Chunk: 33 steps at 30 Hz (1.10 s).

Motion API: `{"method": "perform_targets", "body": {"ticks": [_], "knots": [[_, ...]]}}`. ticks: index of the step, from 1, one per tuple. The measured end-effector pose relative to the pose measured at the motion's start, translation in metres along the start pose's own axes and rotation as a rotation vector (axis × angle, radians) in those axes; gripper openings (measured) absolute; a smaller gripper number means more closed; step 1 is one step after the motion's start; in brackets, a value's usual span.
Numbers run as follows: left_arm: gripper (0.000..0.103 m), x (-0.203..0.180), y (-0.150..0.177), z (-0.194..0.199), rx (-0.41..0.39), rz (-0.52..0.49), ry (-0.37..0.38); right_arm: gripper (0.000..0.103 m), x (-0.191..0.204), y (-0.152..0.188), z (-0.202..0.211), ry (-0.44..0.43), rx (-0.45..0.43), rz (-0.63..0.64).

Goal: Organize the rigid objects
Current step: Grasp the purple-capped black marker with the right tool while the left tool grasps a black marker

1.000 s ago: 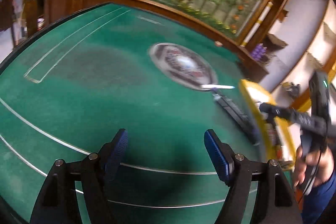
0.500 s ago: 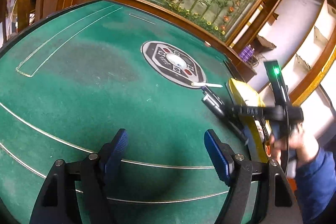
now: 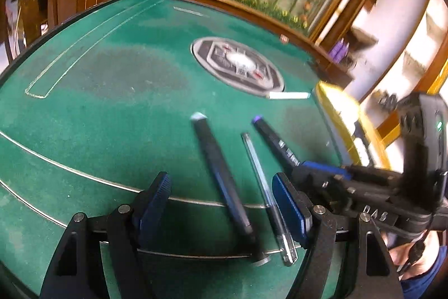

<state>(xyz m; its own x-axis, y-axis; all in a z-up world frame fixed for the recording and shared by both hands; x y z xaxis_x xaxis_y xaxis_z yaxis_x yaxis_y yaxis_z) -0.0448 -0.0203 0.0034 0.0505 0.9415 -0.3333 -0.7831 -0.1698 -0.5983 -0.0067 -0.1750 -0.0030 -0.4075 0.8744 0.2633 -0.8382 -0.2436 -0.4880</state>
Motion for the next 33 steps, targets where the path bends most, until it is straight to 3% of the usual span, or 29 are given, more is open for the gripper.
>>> {"method": "perform_targets", "body": {"ticks": [5, 7, 9, 12, 15, 21, 28, 33], "knots": [[0.079, -0.006, -0.003, -0.011, 0.035, -0.036, -0.128, 0.014, -0.004, 0.001, -0.011, -0.001, -0.008, 0.036], [0.079, -0.008, -0.003, -0.015, 0.048, -0.054, -0.182, 0.014, 0.002, -0.004, -0.015, 0.023, -0.008, 0.108], [0.080, -0.008, -0.002, -0.017, 0.054, -0.066, -0.197, 0.015, 0.005, -0.008, -0.014, 0.033, -0.013, 0.129], [0.088, -0.006, -0.002, -0.017, 0.057, -0.069, -0.153, 0.015, 0.015, -0.013, -0.021, 0.051, -0.046, 0.230], [0.089, -0.001, -0.002, -0.012, 0.039, -0.033, -0.108, 0.014, 0.018, -0.013, -0.023, 0.063, -0.090, 0.255], [0.089, 0.007, 0.000, -0.005, 0.007, 0.021, -0.083, 0.014, 0.001, -0.019, -0.019, -0.059, -0.089, 0.163], [0.089, 0.004, -0.001, -0.006, 0.007, 0.010, -0.110, 0.014, 0.003, -0.016, -0.015, -0.053, -0.106, 0.162], [0.089, 0.017, -0.001, 0.000, -0.021, 0.086, -0.087, 0.014, -0.007, -0.019, -0.017, -0.080, -0.096, 0.110]]}}
Point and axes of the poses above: each gripper's, at about its wrist camera, not at the fingertips, and z roughly against the way its jaws point, x to its left, y to its underside, the point moved 3 cm from there along -z, roughly the way its jaws point, and after that the axes turned 2 degrees about -z, right-handed, at the moved point
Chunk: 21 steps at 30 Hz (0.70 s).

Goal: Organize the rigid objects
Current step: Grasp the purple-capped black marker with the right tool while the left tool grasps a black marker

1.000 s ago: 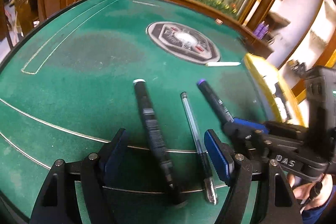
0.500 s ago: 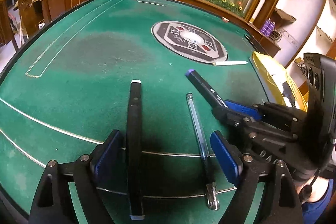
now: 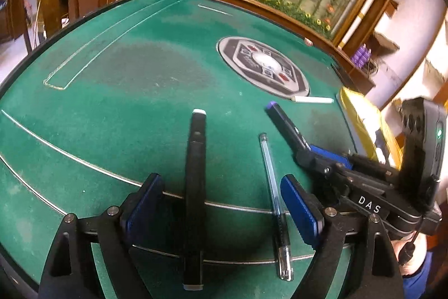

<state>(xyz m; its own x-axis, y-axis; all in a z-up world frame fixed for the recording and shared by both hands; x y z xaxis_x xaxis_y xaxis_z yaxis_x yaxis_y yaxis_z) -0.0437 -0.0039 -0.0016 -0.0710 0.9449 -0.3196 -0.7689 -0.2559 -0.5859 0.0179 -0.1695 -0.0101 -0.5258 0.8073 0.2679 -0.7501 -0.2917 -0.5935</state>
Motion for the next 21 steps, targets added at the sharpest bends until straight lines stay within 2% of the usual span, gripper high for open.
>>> {"method": "perform_targets", "body": {"ticks": [4, 7, 8, 9, 12, 13, 15, 16, 17, 19, 21], "knots": [[0.089, 0.000, -0.004, -0.002, 0.003, 0.006, -0.047, 0.014, 0.002, -0.001, -0.001, 0.008, 0.006, 0.006], [0.089, 0.007, -0.010, -0.005, 0.014, 0.038, -0.038, 0.014, 0.010, -0.005, -0.006, 0.003, 0.018, 0.056], [0.089, 0.009, -0.014, -0.008, 0.026, 0.033, -0.071, 0.014, 0.014, -0.007, -0.009, -0.011, 0.023, 0.072], [0.089, 0.007, -0.017, -0.011, 0.039, 0.014, -0.093, 0.014, 0.016, -0.009, -0.012, -0.027, 0.027, 0.084], [0.088, -0.012, -0.016, -0.029, 0.106, -0.171, -0.238, 0.015, 0.007, -0.009, -0.012, -0.104, 0.027, 0.033], [0.083, -0.016, -0.015, -0.030, 0.110, -0.195, -0.272, 0.014, 0.004, -0.009, -0.012, -0.126, 0.028, 0.018], [0.069, -0.023, -0.011, -0.028, 0.100, -0.204, -0.271, 0.014, 0.000, -0.007, -0.009, -0.167, 0.031, 0.004], [0.056, -0.028, -0.009, -0.027, 0.094, -0.212, -0.267, 0.014, -0.002, -0.006, -0.009, -0.178, 0.033, -0.005], [0.039, -0.032, -0.007, -0.025, 0.089, -0.218, -0.268, 0.014, -0.002, -0.006, -0.009, -0.183, 0.033, -0.011], [0.016, -0.044, 0.001, -0.023, 0.075, -0.238, -0.261, 0.014, -0.002, -0.006, -0.009, -0.186, 0.031, -0.020], [0.015, -0.053, 0.009, -0.022, 0.044, -0.288, -0.288, 0.014, 0.000, -0.006, -0.008, -0.184, 0.026, -0.027]]}}
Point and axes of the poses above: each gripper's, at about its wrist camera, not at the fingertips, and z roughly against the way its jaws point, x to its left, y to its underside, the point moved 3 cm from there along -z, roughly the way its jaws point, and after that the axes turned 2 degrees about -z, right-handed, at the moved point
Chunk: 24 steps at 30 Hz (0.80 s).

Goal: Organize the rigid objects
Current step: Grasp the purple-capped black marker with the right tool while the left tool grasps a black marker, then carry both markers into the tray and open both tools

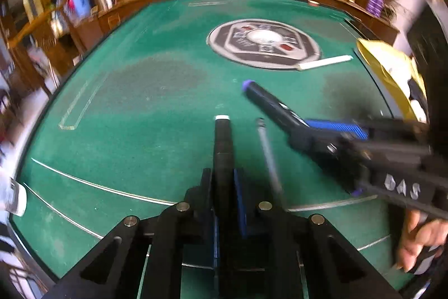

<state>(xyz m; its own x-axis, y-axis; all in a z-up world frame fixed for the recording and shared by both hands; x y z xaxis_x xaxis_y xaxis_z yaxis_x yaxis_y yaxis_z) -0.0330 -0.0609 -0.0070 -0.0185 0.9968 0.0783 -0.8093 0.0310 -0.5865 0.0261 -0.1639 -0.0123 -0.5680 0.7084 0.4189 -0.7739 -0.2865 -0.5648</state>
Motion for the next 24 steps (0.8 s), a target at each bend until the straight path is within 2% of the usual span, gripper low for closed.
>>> {"method": "perform_targets", "body": {"ticks": [3, 7, 12, 14, 24], "knots": [[0.015, 0.005, 0.004, 0.004, -0.014, 0.056, 0.051, 0.014, 0.002, -0.001, 0.005, 0.015, -0.037, 0.008], [0.015, 0.022, 0.007, 0.031, -0.118, 0.159, 0.106, 0.014, 0.023, -0.002, 0.022, 0.022, -0.124, 0.077], [0.015, 0.031, 0.006, 0.065, -0.210, 0.181, 0.148, 0.014, 0.045, 0.001, 0.033, 0.076, -0.215, 0.162], [0.015, 0.032, 0.006, 0.074, -0.229, 0.182, 0.168, 0.014, 0.048, 0.001, 0.042, 0.080, -0.241, 0.134], [0.015, 0.034, 0.004, 0.085, -0.244, 0.199, 0.237, 0.014, 0.050, 0.018, 0.082, 0.055, -0.248, 0.001]]}}
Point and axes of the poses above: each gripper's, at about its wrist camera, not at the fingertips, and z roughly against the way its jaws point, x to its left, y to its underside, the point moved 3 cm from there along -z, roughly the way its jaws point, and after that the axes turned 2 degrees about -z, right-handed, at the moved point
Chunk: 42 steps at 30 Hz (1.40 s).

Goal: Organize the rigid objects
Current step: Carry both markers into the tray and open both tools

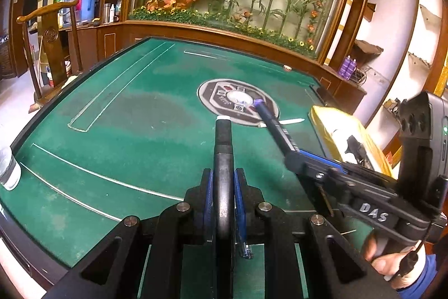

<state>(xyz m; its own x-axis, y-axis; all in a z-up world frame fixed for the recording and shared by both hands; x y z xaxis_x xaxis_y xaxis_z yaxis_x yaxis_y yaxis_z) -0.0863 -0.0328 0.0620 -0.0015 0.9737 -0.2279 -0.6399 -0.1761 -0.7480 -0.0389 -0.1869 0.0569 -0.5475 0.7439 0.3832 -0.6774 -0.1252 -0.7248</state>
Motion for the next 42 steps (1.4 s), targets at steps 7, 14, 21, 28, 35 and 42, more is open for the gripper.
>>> {"method": "perform_targets", "body": {"ticks": [7, 14, 21, 28, 35, 42], "knots": [[0.015, -0.021, -0.008, 0.002, 0.000, -0.025, 0.036, 0.014, -0.019, -0.010, 0.038, 0.023, -0.060, -0.047], [0.015, -0.061, -0.010, -0.007, 0.024, -0.084, 0.084, 0.014, -0.059, -0.011, 0.069, 0.066, -0.098, -0.118], [0.015, -0.095, -0.013, -0.020, 0.053, -0.142, 0.121, 0.014, -0.101, -0.010, 0.093, 0.109, -0.146, -0.189], [0.015, -0.124, -0.019, -0.029, 0.067, -0.180, 0.168, 0.014, -0.137, -0.007, 0.111, 0.161, -0.169, -0.240], [0.015, -0.151, -0.026, -0.039, 0.099, -0.184, 0.249, 0.014, -0.161, -0.002, 0.129, 0.215, -0.185, -0.265], [0.015, -0.190, -0.034, -0.057, 0.140, -0.198, 0.341, 0.014, -0.190, 0.007, 0.146, 0.293, -0.180, -0.310]]}}
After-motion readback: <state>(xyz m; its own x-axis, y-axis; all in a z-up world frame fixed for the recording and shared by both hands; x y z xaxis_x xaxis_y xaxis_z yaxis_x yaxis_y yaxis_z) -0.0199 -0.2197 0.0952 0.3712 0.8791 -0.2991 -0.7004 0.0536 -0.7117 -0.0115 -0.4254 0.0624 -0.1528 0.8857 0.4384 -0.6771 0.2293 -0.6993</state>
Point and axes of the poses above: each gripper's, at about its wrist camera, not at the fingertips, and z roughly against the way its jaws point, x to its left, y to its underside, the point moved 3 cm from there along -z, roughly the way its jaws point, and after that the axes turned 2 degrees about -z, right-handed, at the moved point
